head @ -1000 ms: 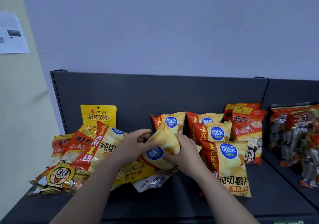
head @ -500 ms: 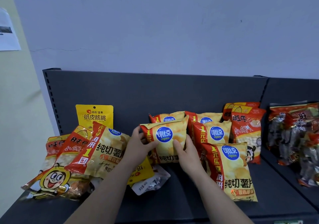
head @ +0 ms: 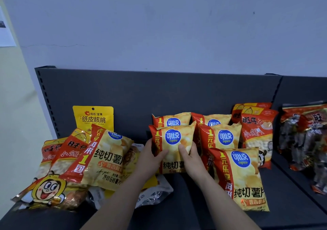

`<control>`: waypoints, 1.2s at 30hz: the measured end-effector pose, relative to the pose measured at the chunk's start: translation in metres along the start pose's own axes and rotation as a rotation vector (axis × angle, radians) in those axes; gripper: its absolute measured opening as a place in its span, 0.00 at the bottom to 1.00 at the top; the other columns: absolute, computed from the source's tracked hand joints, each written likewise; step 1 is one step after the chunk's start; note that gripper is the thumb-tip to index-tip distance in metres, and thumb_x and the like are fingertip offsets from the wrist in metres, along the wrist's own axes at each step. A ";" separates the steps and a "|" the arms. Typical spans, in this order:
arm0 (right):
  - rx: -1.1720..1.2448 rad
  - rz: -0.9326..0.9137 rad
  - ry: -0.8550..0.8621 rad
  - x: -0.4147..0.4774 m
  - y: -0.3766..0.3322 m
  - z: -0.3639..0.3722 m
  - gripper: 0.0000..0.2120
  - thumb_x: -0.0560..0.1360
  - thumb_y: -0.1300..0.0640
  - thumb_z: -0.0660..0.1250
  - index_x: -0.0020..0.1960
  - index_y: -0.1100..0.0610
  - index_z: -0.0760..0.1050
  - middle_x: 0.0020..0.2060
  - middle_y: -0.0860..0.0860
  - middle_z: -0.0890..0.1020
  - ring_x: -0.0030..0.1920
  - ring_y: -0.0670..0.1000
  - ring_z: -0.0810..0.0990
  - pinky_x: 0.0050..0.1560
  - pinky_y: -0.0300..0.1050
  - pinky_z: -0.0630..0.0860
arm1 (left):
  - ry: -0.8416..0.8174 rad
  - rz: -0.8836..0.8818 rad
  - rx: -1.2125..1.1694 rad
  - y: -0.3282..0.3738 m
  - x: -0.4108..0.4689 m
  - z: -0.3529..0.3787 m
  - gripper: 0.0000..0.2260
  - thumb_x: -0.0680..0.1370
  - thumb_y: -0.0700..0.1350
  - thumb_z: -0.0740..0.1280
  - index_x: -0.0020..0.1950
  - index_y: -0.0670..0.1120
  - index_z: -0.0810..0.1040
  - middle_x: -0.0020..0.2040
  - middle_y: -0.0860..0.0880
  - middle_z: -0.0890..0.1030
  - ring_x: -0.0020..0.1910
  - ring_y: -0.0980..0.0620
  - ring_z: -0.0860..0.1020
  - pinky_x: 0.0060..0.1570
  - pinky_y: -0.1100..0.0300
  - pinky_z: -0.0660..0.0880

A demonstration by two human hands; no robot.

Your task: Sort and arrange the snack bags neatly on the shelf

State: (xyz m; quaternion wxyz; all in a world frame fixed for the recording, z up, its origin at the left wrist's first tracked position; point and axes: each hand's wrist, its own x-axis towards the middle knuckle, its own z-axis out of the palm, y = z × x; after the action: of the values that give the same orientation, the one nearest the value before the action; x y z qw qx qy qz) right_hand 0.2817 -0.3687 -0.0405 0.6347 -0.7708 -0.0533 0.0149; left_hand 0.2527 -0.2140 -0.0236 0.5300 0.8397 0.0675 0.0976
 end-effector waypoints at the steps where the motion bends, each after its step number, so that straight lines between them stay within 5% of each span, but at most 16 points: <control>1: 0.000 -0.005 0.015 -0.002 0.001 0.001 0.25 0.80 0.44 0.61 0.74 0.47 0.58 0.63 0.47 0.75 0.59 0.47 0.76 0.51 0.40 0.74 | 0.008 0.001 0.005 0.000 -0.001 0.001 0.23 0.77 0.51 0.69 0.70 0.51 0.68 0.58 0.58 0.76 0.52 0.62 0.72 0.36 0.74 0.65; 8: -0.236 -0.160 0.194 -0.017 0.000 0.002 0.33 0.78 0.47 0.64 0.77 0.50 0.54 0.72 0.48 0.67 0.71 0.50 0.66 0.69 0.53 0.69 | 0.058 0.030 -0.028 -0.003 -0.007 0.006 0.26 0.77 0.49 0.70 0.73 0.49 0.66 0.65 0.52 0.77 0.57 0.58 0.75 0.46 0.68 0.71; 11: -0.361 -0.258 0.221 -0.027 -0.009 0.003 0.36 0.79 0.50 0.64 0.79 0.54 0.48 0.77 0.50 0.55 0.77 0.49 0.53 0.75 0.49 0.59 | 0.086 0.067 0.030 0.003 -0.017 -0.002 0.28 0.78 0.50 0.69 0.75 0.48 0.63 0.70 0.51 0.73 0.65 0.54 0.72 0.58 0.61 0.72; 14: -0.483 -0.408 0.224 -0.033 -0.018 0.011 0.33 0.80 0.52 0.64 0.78 0.56 0.51 0.77 0.49 0.54 0.77 0.44 0.47 0.75 0.38 0.51 | 0.208 0.125 0.195 0.008 -0.027 -0.025 0.30 0.78 0.52 0.68 0.77 0.47 0.60 0.72 0.49 0.69 0.71 0.51 0.67 0.68 0.53 0.68; 19: -0.471 -0.549 0.178 -0.039 -0.036 0.049 0.23 0.80 0.54 0.63 0.73 0.57 0.66 0.68 0.49 0.71 0.70 0.47 0.66 0.69 0.40 0.65 | 0.412 0.163 0.531 0.003 -0.033 -0.087 0.27 0.78 0.55 0.66 0.73 0.45 0.68 0.69 0.47 0.72 0.68 0.47 0.69 0.67 0.53 0.66; 24: -0.354 -0.344 -0.075 -0.041 -0.041 0.090 0.20 0.80 0.49 0.62 0.71 0.52 0.69 0.64 0.46 0.75 0.65 0.46 0.73 0.65 0.45 0.72 | 0.363 -0.115 0.789 -0.026 -0.025 -0.145 0.24 0.74 0.63 0.65 0.59 0.46 0.74 0.56 0.46 0.79 0.55 0.44 0.76 0.55 0.50 0.76; 30: -0.216 -0.039 -0.394 -0.042 -0.046 0.127 0.12 0.80 0.53 0.62 0.62 0.52 0.74 0.53 0.45 0.80 0.52 0.45 0.78 0.46 0.36 0.77 | 0.170 -0.341 0.549 -0.036 -0.020 -0.161 0.22 0.75 0.64 0.65 0.52 0.46 0.77 0.46 0.49 0.81 0.42 0.50 0.79 0.44 0.54 0.79; 33: -0.105 0.024 -0.412 -0.045 -0.042 0.137 0.10 0.80 0.52 0.63 0.60 0.51 0.75 0.56 0.48 0.82 0.53 0.48 0.81 0.55 0.49 0.80 | 0.195 -0.323 0.432 -0.035 -0.025 -0.162 0.18 0.75 0.62 0.66 0.50 0.47 0.76 0.46 0.50 0.81 0.42 0.51 0.77 0.46 0.54 0.79; 36: -0.057 -0.062 -0.390 -0.054 -0.047 0.135 0.10 0.80 0.53 0.64 0.60 0.50 0.76 0.53 0.46 0.82 0.52 0.44 0.81 0.52 0.43 0.80 | 0.289 -0.251 0.336 -0.028 -0.043 -0.163 0.21 0.74 0.63 0.67 0.55 0.47 0.77 0.47 0.52 0.81 0.45 0.51 0.79 0.46 0.52 0.80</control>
State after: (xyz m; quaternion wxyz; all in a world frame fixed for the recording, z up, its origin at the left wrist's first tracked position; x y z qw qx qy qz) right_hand 0.2127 -0.2337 -0.0234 0.5906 -0.7688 -0.1992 0.1430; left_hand 0.1725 -0.0684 0.0150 0.3758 0.8783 0.2616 0.1375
